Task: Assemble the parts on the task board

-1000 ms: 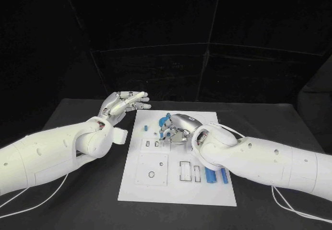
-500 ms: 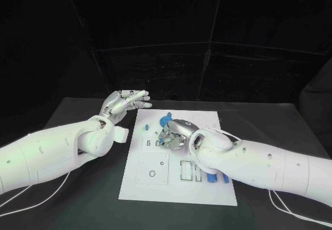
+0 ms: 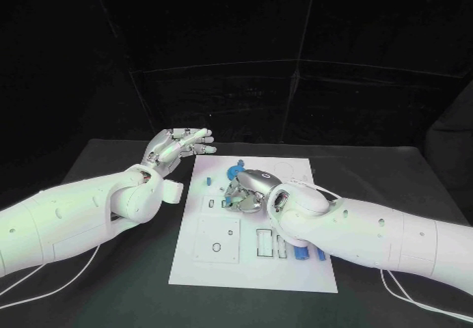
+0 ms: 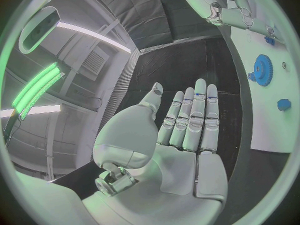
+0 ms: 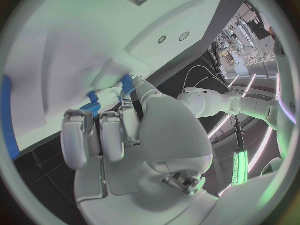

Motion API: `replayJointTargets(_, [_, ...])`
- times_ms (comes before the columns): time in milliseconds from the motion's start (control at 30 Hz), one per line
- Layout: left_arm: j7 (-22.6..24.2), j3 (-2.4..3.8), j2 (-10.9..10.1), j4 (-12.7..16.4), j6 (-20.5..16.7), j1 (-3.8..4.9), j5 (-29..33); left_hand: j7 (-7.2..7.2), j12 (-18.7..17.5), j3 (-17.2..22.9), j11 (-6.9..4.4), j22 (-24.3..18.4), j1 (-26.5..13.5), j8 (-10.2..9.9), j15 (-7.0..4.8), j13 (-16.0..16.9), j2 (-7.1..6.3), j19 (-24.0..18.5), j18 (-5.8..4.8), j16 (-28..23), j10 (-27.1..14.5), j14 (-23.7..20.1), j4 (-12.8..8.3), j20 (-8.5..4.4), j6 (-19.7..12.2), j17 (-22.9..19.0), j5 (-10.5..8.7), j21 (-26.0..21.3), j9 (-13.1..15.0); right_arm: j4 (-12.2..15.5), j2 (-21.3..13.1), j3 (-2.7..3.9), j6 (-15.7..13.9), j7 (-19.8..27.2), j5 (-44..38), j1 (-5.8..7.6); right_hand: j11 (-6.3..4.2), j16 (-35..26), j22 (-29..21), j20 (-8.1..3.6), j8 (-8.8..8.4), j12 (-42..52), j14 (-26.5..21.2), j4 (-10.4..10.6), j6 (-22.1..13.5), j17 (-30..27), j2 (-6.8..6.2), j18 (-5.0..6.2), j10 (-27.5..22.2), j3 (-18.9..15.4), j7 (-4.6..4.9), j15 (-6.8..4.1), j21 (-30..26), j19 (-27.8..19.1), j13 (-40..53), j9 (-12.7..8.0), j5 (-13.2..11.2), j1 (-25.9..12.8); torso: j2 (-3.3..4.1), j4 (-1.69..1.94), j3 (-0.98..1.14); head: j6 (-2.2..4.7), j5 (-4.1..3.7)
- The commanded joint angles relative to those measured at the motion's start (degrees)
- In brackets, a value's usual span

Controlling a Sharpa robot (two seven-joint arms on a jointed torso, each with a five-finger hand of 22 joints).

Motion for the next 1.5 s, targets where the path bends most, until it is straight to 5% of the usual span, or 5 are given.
replayJointTargets(33, [0.67,0.05,0.09,-0.03,0.67,0.09,0.26,0.27,-0.3,0.23,0.35,-0.09,0.04,-0.3,0.35,0.0,0.67,0.27,0.43,-0.29,0.05,0.22,-0.02,0.19,-0.21,0.06,0.1,-0.27,0.0,-0.19,-0.12,-0.19,2.67,-1.57,-1.88,-0.19,-0.12,-0.02,9.98,-0.35,0.11,-0.33,4.23,0.13,0.32,7.59,0.28,-0.95,-0.1,0.3,-0.08,-0.33,0.18,2.05,2.42,-0.01,0.42,-0.05,0.03,-0.12,0.0,-0.09,0.04])
replayJointTargets(800, [0.59,0.05,0.31,-0.36,0.85,0.08,0.26,0.27,-0.3,0.23,0.35,-0.09,0.04,-0.3,0.35,0.0,0.67,0.27,0.43,-0.29,0.05,0.22,-0.02,0.19,-0.21,0.06,0.1,-0.27,0.0,0.35,-0.51,-0.2,6.36,-3.93,-4.78,-0.27,-0.04,-0.2,9.78,-0.35,-0.04,-0.76,4.15,0.07,0.16,7.29,-0.17,-0.9,-0.37,0.19,0.04,-0.28,0.08,1.89,2.1,-0.09,0.51,-0.41,0.02,-0.02,0.0,-0.52,0.19])
replayJointTargets(1500, [0.47,0.05,0.38,-0.52,0.97,0.07,0.26,0.27,-0.32,0.18,0.34,-0.13,-0.07,-0.3,0.33,0.01,0.66,0.38,0.44,-0.34,0.12,0.31,0.03,0.18,-0.18,0.09,0.1,-0.27,0.01,0.28,0.06,-0.19,6.58,-6.12,-6.41,-0.52,0.05,-0.33,9.65,-0.29,-0.23,-1.03,4.11,0.23,0.02,7.11,-1.16,-0.87,-0.49,-0.28,0.14,-0.21,0.01,1.79,1.93,-0.2,0.63,-1.44,0.05,-0.05,0.02,-0.66,0.19])
